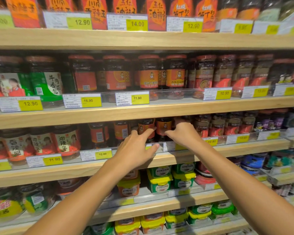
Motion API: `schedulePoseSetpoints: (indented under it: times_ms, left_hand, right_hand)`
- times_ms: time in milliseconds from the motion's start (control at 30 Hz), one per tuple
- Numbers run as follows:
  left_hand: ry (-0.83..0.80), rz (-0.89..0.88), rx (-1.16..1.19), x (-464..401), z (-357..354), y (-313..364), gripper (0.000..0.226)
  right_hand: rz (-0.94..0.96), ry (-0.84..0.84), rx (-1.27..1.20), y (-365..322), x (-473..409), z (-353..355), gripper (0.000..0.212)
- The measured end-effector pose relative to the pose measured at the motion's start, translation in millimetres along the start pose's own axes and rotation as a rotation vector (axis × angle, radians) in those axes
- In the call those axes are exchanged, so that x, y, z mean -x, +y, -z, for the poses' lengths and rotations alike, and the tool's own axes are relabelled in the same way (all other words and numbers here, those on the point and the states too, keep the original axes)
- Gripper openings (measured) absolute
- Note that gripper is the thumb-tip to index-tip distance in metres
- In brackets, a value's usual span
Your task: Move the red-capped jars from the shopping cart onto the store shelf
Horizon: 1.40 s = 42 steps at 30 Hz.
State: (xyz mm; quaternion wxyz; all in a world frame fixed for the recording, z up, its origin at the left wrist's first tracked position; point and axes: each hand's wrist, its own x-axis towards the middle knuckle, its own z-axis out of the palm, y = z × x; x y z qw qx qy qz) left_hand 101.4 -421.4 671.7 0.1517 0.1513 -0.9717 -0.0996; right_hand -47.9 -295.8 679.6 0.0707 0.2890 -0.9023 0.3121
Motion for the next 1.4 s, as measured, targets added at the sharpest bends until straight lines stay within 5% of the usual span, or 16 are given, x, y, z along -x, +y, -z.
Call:
schedulePoseSetpoints:
  times_ms: [333,1000,1333,1400]
  left_hand:
    - [-0.023,0.033,-0.008,-10.9,-4.7,1.4,0.064]
    - [0.024,0.020,-0.033,-7.4,-10.1,6.9,0.062]
    - [0.236,-0.140,-0.026,32.6,12.6,-31.1,0.056]
    - [0.279,-0.153,-0.050,40.8,19.9,-37.0,0.054]
  right_hand:
    - [-0.099,-0.068,-0.035,10.0,-8.1,0.7,0.052]
    - [0.031,-0.011,-0.079,28.4,-0.1,17.1,0.054]
    - [0.222,0.144,-0.025,32.5,41.8,16.4,0.042]
    - [0.222,0.160,0.014,34.9,45.6,12.0,0.064]
